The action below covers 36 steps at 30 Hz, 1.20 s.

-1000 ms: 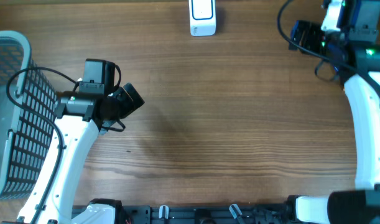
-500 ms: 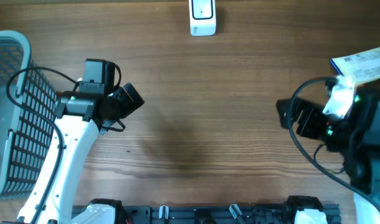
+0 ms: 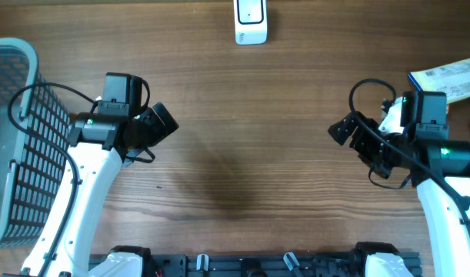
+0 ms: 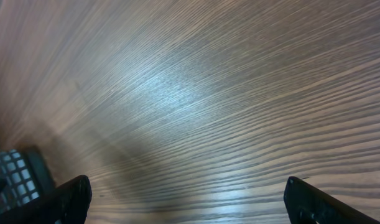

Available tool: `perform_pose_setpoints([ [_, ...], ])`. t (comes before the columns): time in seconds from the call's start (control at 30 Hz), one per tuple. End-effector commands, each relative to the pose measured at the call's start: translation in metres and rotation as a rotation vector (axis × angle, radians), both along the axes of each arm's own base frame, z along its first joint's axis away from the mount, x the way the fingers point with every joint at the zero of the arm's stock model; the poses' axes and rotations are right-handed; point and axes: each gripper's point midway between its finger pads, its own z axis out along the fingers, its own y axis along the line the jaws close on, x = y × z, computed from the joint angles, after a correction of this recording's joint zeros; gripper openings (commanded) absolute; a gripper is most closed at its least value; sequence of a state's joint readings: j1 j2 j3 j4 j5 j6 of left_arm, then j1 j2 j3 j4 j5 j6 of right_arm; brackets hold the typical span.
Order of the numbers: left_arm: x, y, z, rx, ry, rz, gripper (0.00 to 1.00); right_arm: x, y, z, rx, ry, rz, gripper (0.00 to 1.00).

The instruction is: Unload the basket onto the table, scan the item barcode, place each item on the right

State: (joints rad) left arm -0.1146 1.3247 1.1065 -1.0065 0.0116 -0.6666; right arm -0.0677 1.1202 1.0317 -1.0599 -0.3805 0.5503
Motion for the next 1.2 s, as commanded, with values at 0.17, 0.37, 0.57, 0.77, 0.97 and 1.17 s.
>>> perform_pose_setpoints([
  [0.17, 0.001, 0.004, 0.002, 0.015, -0.007, 0.004, 1.00, 0.000, 0.005, 0.001, 0.037, 0.004, 0.004, 1.00],
  [0.37, 0.001, 0.004, 0.002, 0.015, -0.007, 0.004, 1.00, 0.000, 0.005, 0.001, 0.037, 0.003, 0.004, 1.00],
  [0.57, 0.001, 0.004, 0.002, 0.015, -0.007, 0.004, 1.00, 0.000, 0.005, 0.001, 0.037, 0.003, 0.004, 1.00],
  [0.77, 0.001, 0.004, 0.002, 0.015, -0.007, 0.004, 1.00, 0.001, -0.001, -0.003, 0.000, 0.009, -0.008, 1.00],
  [0.97, 0.002, 0.004, 0.002, 0.015, -0.007, 0.004, 1.00, 0.008, 0.025, 0.026, -0.037, -0.399, 0.263, 1.00],
  [1.17, 0.001, 0.004, 0.002, 0.015, -0.007, 0.004, 1.00, -0.029, 0.060, 0.067, -0.121, -1.027, 0.493, 1.00],
])
